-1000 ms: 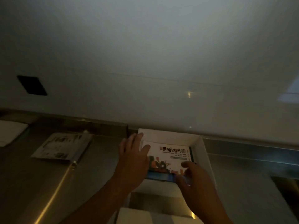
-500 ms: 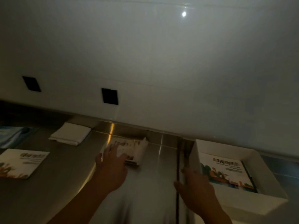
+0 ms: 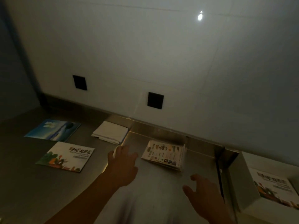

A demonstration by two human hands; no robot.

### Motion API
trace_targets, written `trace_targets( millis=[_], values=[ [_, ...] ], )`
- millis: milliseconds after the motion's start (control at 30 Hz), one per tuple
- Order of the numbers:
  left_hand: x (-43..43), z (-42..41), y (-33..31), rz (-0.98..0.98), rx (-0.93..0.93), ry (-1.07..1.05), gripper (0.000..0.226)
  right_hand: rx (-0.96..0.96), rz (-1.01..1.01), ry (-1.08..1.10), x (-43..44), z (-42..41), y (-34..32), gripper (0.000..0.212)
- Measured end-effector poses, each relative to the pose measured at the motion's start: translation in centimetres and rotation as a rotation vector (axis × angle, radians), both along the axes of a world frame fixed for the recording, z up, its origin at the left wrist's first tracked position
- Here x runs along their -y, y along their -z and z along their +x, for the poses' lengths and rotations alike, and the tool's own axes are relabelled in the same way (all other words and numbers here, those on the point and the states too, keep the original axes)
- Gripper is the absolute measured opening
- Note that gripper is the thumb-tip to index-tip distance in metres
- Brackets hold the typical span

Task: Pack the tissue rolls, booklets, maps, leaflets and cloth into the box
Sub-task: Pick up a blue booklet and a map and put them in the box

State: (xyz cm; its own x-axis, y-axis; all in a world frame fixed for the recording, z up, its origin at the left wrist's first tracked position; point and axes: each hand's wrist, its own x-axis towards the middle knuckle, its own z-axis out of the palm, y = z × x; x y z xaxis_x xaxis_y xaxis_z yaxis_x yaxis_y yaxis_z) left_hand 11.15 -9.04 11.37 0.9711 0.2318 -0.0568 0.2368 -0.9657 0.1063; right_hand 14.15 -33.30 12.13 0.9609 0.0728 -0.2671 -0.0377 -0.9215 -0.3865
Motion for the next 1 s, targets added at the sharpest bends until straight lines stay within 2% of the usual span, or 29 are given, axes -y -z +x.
trace_targets(
  millis=[300, 567, 767, 1000],
  values=[
    [-8.8, -2.5, 1.4, -0.055, -0.032, -0.104, 0.044, -0.117, 0.049, -0.034, -7.9, -0.3, 3.2, 0.049],
    [-21.1, -1.1, 2.1, -0.094, -0.050, 0.002, 0.046, -0.124, 0.099, 0.060, -19.8, -0.5, 4.9, 0.049],
    [-31.2, -1.8, 2.6, -0.118, -0.154, 0.010, 0.050, -0.208, 0.100, 0.042, -29.5, -2.3, 7.2, 0.048],
    [-37.2, -2.4, 3.1, -0.201, -0.065, -0.083, 0.042, -0.224, 0.133, 0.009, -35.1, -1.7, 9.5, 0.044]
  ],
)
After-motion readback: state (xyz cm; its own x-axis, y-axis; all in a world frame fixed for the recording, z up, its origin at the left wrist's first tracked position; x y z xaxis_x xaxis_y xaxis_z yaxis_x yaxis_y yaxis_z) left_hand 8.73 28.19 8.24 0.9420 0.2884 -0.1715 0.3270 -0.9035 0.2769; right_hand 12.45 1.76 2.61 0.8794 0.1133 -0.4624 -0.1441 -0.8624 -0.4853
